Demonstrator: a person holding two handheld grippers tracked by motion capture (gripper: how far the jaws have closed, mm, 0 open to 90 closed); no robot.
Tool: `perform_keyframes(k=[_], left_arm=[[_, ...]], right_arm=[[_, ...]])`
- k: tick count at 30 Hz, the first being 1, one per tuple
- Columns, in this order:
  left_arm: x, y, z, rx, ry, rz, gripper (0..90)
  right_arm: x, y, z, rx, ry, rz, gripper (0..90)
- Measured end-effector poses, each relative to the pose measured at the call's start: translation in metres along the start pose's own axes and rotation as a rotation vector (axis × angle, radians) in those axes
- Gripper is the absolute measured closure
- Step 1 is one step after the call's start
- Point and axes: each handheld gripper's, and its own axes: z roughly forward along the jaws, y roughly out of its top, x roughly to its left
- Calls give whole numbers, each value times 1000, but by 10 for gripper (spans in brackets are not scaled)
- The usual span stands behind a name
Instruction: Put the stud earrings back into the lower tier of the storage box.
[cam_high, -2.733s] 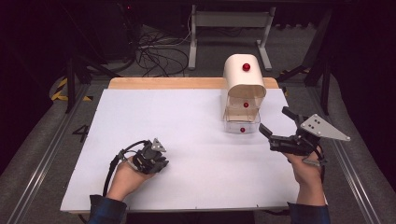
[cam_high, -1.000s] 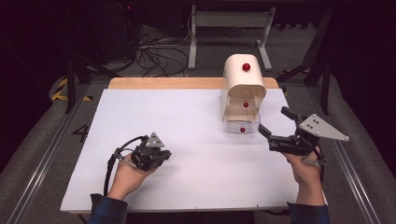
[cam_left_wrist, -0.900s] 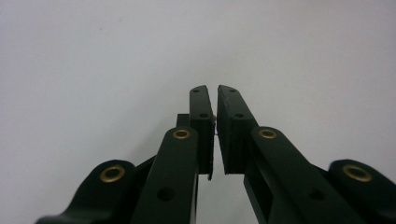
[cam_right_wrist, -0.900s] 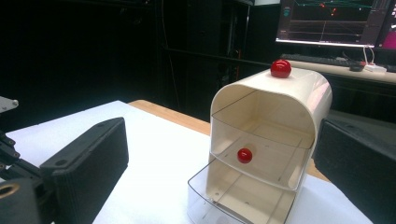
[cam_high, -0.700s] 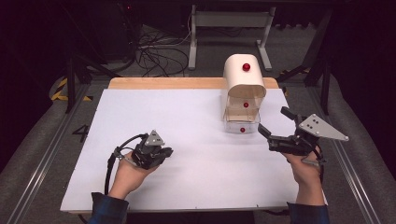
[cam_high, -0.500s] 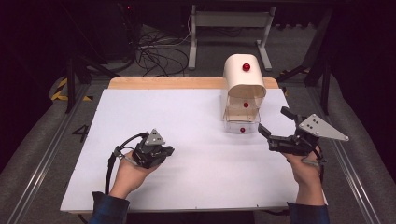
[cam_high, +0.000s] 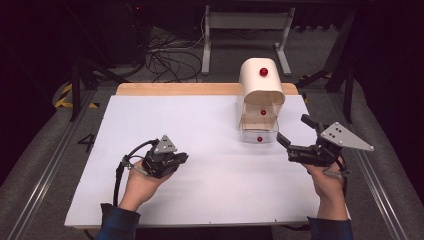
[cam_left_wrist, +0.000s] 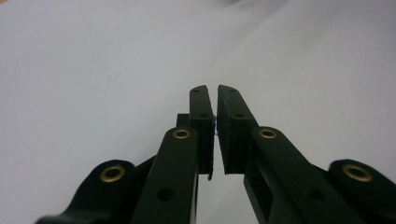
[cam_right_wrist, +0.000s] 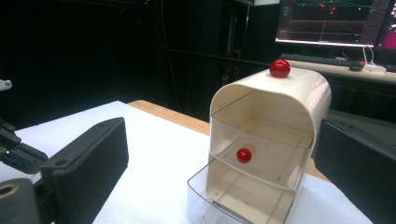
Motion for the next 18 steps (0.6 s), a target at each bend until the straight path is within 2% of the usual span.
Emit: perform_keyframes(k=[18], left_arm=[[-3, 15, -1, -81, -10, -3, 853]], right_arm=[[-1, 0, 0, -1, 0, 0, 35]])
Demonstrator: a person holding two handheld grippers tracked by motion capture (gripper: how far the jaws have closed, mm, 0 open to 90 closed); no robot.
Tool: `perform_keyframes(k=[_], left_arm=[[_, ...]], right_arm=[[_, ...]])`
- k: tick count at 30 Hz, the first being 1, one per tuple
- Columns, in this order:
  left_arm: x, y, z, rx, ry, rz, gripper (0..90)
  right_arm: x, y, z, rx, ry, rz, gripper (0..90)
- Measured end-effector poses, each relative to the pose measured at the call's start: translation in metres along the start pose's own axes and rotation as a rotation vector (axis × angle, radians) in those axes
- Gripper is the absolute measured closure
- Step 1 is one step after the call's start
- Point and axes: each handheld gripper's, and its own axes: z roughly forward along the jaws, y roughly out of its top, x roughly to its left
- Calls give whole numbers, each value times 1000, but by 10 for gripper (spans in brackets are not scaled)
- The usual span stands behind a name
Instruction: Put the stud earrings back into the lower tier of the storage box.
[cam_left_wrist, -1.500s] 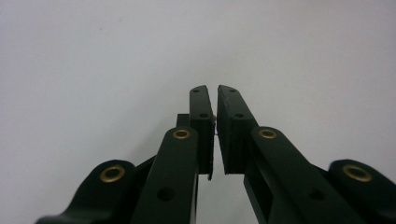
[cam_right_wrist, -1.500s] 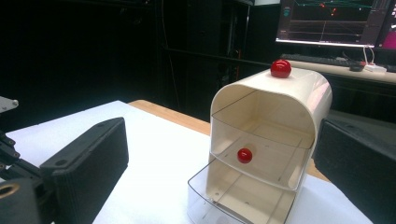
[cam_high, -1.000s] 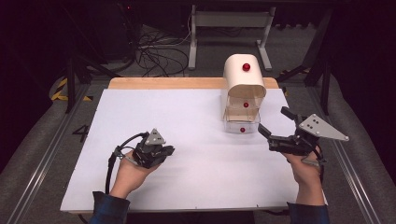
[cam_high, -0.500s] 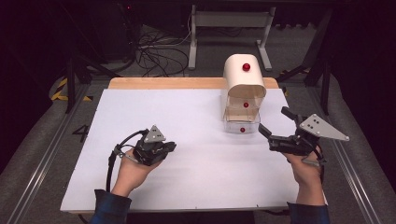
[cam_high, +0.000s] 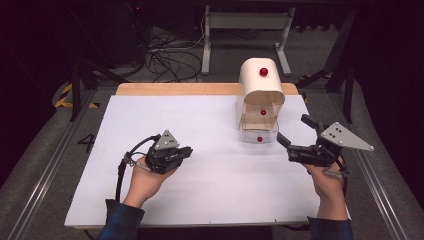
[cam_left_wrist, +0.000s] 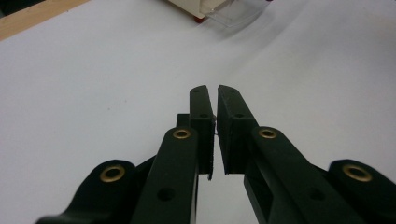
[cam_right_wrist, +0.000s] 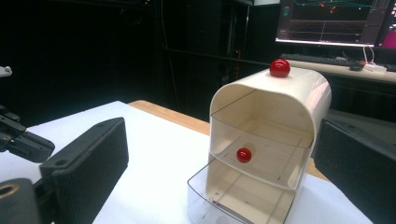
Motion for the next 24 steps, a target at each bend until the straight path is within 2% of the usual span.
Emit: perform_keyframes(k=[17, 24], left_arm=[[-3, 10, 4, -73, -15, -11, 853], [-5, 15, 6, -86, -25, -4, 853]], right_arm=[[0, 0, 0, -1, 0, 3, 35], [0, 0, 0, -2, 1, 2, 35]])
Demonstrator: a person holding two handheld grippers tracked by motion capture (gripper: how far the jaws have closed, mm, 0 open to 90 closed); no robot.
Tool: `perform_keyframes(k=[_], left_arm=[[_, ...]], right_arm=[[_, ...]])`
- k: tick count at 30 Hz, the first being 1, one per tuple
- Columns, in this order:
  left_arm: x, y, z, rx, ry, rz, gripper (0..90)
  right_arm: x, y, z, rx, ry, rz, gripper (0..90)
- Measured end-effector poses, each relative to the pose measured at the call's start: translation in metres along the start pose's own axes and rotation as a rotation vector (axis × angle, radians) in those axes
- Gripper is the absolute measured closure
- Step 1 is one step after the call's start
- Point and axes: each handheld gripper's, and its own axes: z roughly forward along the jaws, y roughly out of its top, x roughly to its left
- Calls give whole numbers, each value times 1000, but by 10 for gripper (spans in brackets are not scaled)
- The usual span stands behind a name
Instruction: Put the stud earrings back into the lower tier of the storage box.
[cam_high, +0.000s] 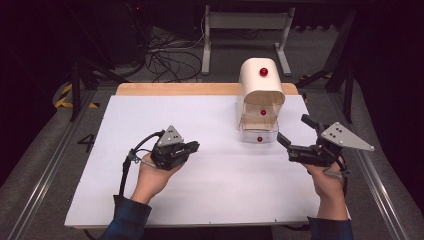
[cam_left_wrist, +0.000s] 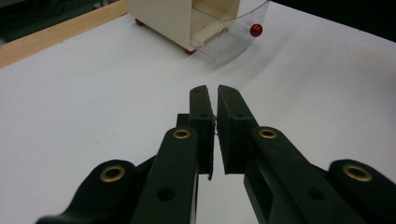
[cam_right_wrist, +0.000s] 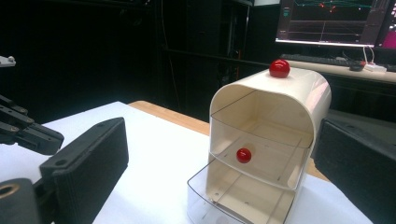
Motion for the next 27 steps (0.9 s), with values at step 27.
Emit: perform_keyframes(k=[27], left_arm=[[-9, 22, 20, -136, -39, -41, 853]], right_arm=[[-2, 0, -1, -7, -2, 6, 35]])
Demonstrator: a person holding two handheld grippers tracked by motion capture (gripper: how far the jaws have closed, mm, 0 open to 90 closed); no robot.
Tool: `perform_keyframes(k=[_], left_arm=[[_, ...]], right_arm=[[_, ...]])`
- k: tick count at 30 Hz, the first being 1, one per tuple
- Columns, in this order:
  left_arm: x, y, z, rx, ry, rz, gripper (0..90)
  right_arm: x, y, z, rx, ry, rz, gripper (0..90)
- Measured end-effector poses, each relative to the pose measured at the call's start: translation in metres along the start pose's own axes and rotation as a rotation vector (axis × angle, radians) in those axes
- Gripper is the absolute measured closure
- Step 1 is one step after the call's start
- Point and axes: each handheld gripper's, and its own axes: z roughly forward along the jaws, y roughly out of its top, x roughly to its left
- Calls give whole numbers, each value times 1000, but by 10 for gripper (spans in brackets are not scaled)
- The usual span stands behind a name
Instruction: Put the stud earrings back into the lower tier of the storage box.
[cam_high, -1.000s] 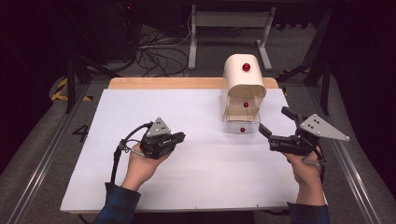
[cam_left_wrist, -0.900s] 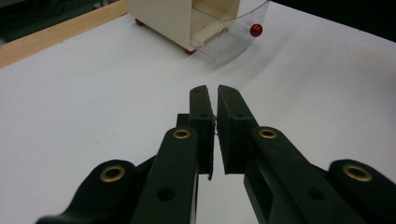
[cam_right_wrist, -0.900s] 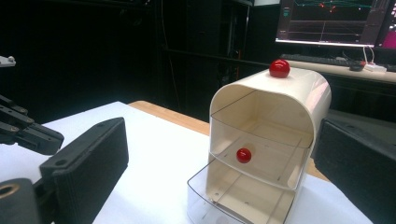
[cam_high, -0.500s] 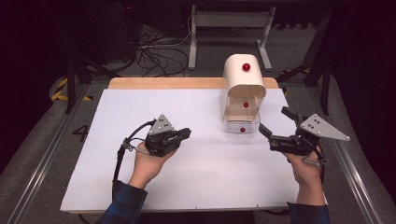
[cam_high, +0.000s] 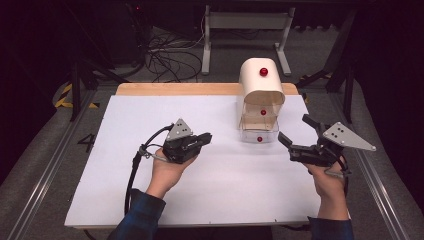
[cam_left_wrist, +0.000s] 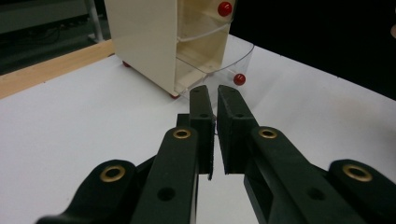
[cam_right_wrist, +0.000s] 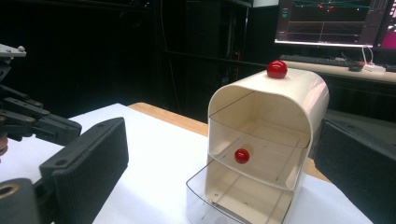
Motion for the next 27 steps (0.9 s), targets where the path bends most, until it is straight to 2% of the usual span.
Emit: perform_keyframes(k=[10, 14, 27], left_arm=[[-2, 5, 9, -35, -7, -10, 853], [-3, 7, 13, -66, -20, -10, 853], [-4, 9, 28, -113, -17, -24, 853]], right_arm=[[-1, 0, 0, 0, 0, -1, 35], [-1, 0, 0, 0, -1, 2, 35], [-2, -1, -1, -2, -3, 6, 35]])
